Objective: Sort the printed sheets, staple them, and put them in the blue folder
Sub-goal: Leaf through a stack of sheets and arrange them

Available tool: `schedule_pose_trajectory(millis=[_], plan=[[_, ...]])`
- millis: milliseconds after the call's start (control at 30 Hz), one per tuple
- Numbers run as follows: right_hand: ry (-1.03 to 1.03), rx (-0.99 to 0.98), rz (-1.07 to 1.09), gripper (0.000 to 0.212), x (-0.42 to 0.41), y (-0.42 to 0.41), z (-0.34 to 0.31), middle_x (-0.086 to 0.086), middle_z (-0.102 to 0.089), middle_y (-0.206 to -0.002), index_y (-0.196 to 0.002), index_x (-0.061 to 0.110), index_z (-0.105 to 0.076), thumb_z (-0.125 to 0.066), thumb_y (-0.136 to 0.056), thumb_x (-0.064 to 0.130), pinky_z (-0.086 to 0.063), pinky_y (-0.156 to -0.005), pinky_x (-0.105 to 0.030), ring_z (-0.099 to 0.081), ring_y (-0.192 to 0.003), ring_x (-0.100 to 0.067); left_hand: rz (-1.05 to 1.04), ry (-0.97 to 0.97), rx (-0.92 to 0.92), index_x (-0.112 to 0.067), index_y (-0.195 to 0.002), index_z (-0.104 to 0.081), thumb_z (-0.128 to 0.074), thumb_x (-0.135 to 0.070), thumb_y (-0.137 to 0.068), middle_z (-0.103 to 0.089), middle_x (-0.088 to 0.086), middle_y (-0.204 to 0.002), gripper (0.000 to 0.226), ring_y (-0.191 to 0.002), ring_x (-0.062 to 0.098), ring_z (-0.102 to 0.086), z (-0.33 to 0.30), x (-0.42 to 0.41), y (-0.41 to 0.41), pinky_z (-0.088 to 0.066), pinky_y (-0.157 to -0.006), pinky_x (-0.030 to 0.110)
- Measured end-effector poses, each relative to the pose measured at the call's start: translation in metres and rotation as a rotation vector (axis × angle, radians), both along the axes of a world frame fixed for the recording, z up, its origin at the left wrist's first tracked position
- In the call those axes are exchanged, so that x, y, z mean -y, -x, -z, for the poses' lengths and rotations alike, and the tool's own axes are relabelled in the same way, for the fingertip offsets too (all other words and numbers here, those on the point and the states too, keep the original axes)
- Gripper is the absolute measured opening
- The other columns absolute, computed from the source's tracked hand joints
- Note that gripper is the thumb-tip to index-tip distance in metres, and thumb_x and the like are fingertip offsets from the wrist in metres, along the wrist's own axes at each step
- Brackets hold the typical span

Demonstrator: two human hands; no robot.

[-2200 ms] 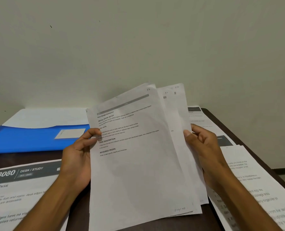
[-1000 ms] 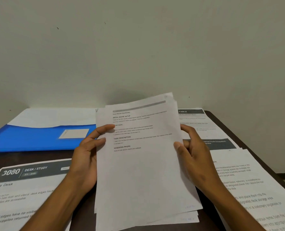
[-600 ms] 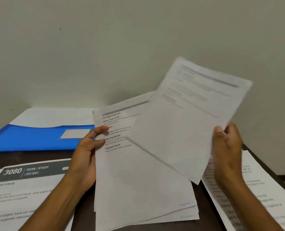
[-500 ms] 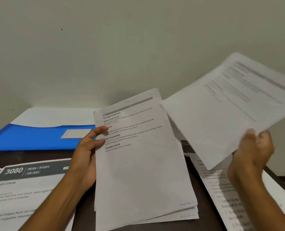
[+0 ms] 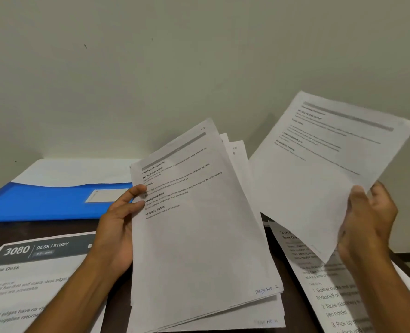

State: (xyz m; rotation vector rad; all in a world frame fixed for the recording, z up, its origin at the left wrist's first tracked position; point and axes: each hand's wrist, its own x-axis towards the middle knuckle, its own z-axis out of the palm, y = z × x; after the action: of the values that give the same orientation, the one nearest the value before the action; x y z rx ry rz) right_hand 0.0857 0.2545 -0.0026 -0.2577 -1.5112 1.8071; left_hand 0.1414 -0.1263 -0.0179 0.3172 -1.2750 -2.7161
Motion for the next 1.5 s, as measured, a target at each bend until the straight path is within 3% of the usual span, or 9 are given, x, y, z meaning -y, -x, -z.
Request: schedule_pose_trajectory(millis=[300, 467, 533, 733, 867, 1033, 1267, 1367, 1500], plan=[[0.017, 0.019, -0.148, 0.031, -0.001, -0.01, -0.009, 0.008, -0.077, -0.116, -0.133, 0.019, -0.066, -0.047, -0.11, 0.012, -0.062, -0.078, -0.021, -0.075, -0.101, -0.009, -0.011, 0.029, -0.009, -0.018, -0.108, -0.07, -0.048, 0.0, -0.102, -0.078, 0.012, -0.116, 0.029, -0.089, 0.027, -0.079, 0.001, 0.004, 0.001, -0.067, -0.072, 0.04], [-0.08, 0.017, -0.215, 0.031, -0.007, -0.013, -0.011, -0.001, -0.076, -0.125, -0.134, 0.02, -0.065, -0.047, -0.111, 0.014, -0.063, -0.09, -0.037, -0.075, -0.109, -0.021, -0.034, 0.025, 0.005, -0.02, -0.107, -0.071, -0.049, -0.001, -0.102, -0.077, 0.012, -0.121, 0.029, -0.1, 0.031, -0.074, 0.001, 0.006, 0.002, -0.067, -0.074, 0.041], [-0.117, 0.016, -0.222, 0.028, -0.01, -0.014, -0.012, -0.005, -0.076, -0.122, -0.131, 0.018, -0.067, -0.048, -0.11, 0.015, -0.063, -0.088, -0.04, -0.075, -0.104, -0.024, -0.037, 0.032, 0.002, -0.02, -0.105, -0.071, -0.048, -0.001, -0.102, -0.077, 0.012, -0.12, 0.03, -0.1, 0.031, -0.074, 0.001, 0.006, 0.002, -0.066, -0.075, 0.042], [-0.208, 0.051, -0.272, 0.02, -0.019, -0.016, -0.012, -0.015, -0.077, -0.11, -0.116, 0.013, -0.073, -0.055, -0.107, 0.017, -0.064, -0.068, -0.034, -0.073, -0.086, -0.027, -0.043, 0.059, 0.006, -0.019, -0.109, -0.071, -0.05, -0.001, -0.101, -0.076, 0.011, -0.123, 0.028, -0.096, 0.029, -0.077, 0.001, 0.013, 0.003, -0.067, -0.071, 0.04], [-0.236, 0.08, -0.325, 0.018, -0.021, -0.017, -0.012, -0.009, -0.078, -0.097, -0.112, 0.014, -0.075, -0.058, -0.107, 0.019, -0.062, -0.058, -0.028, -0.073, -0.071, -0.018, -0.017, 0.072, 0.002, -0.019, -0.108, -0.071, -0.051, -0.002, -0.101, -0.075, 0.012, -0.125, 0.027, -0.098, 0.03, -0.078, 0.0, 0.018, 0.003, -0.067, -0.074, 0.042], [-0.276, 0.068, -0.394, 0.022, -0.017, -0.019, -0.013, -0.006, -0.081, -0.096, -0.107, 0.024, -0.079, -0.058, -0.107, 0.018, -0.064, -0.063, -0.03, -0.075, -0.075, -0.021, 0.017, 0.079, -0.007, -0.018, -0.11, -0.071, -0.05, -0.002, -0.101, -0.075, 0.013, -0.125, 0.028, -0.096, 0.029, -0.078, -0.001, 0.021, 0.003, -0.067, -0.071, 0.041], [-0.256, 0.015, -0.285, 0.02, -0.03, -0.019, -0.013, -0.015, -0.072, -0.095, -0.11, 0.006, -0.071, -0.058, -0.107, 0.021, -0.059, -0.059, -0.024, -0.067, -0.075, -0.024, 0.024, 0.07, -0.012, -0.018, -0.107, -0.071, -0.05, -0.002, -0.1, -0.074, 0.014, -0.127, 0.027, -0.098, 0.029, -0.077, -0.002, 0.024, 0.002, -0.067, -0.072, 0.04], [-0.253, 0.003, -0.299, 0.018, -0.031, -0.02, -0.015, -0.003, -0.075, -0.088, -0.111, 0.011, -0.073, -0.057, -0.107, 0.018, -0.06, -0.06, -0.024, -0.069, -0.07, -0.017, 0.039, 0.079, -0.015, -0.018, -0.108, -0.071, -0.049, -0.002, -0.1, -0.075, 0.015, -0.125, 0.028, -0.098, 0.03, -0.076, -0.004, 0.026, 0.001, -0.067, -0.075, 0.042], [-0.268, 0.033, -0.368, 0.018, -0.033, -0.019, -0.015, -0.006, -0.077, -0.093, -0.109, 0.013, -0.075, -0.058, -0.107, 0.016, -0.061, -0.063, -0.026, -0.069, -0.077, -0.025, 0.051, 0.087, -0.036, -0.019, -0.104, -0.071, -0.048, -0.001, -0.1, -0.075, 0.015, -0.124, 0.03, -0.094, 0.029, -0.076, -0.008, 0.03, -0.001, -0.067, -0.076, 0.04]])
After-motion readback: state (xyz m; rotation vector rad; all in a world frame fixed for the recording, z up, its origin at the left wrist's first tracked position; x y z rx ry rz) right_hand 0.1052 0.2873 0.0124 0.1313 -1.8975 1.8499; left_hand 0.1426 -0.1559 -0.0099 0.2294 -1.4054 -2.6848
